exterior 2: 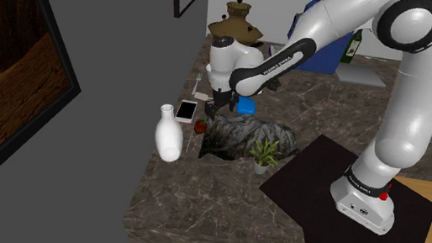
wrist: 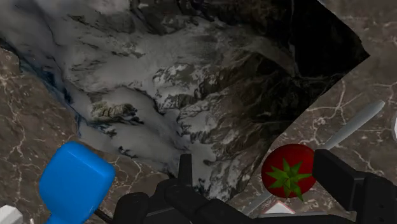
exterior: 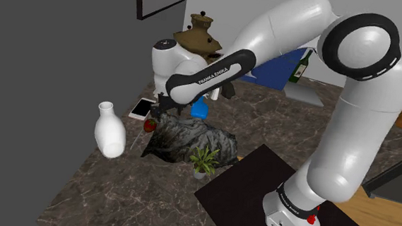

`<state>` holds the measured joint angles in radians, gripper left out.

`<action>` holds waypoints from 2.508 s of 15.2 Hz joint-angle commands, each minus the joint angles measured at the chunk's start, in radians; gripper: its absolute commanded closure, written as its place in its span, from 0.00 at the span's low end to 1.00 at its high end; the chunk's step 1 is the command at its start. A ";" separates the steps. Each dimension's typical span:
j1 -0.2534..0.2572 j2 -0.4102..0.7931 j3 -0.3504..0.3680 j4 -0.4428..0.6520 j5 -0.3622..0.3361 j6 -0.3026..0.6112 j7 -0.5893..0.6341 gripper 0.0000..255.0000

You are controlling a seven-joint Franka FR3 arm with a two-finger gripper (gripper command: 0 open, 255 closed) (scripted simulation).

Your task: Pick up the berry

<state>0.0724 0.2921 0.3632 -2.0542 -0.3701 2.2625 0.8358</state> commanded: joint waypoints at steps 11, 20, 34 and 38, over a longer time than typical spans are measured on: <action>0.132 0.384 -0.092 0.395 -0.174 -0.004 0.138 0.00; 0.141 0.426 -0.105 0.401 -0.193 0.031 0.156 1.00; 0.130 0.371 -0.088 0.394 -0.169 -0.015 0.132 1.00; 0.123 0.337 -0.077 0.395 -0.152 -0.047 0.116 1.00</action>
<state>0.1977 0.6390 0.2831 -1.6581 -0.5269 2.2233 0.9559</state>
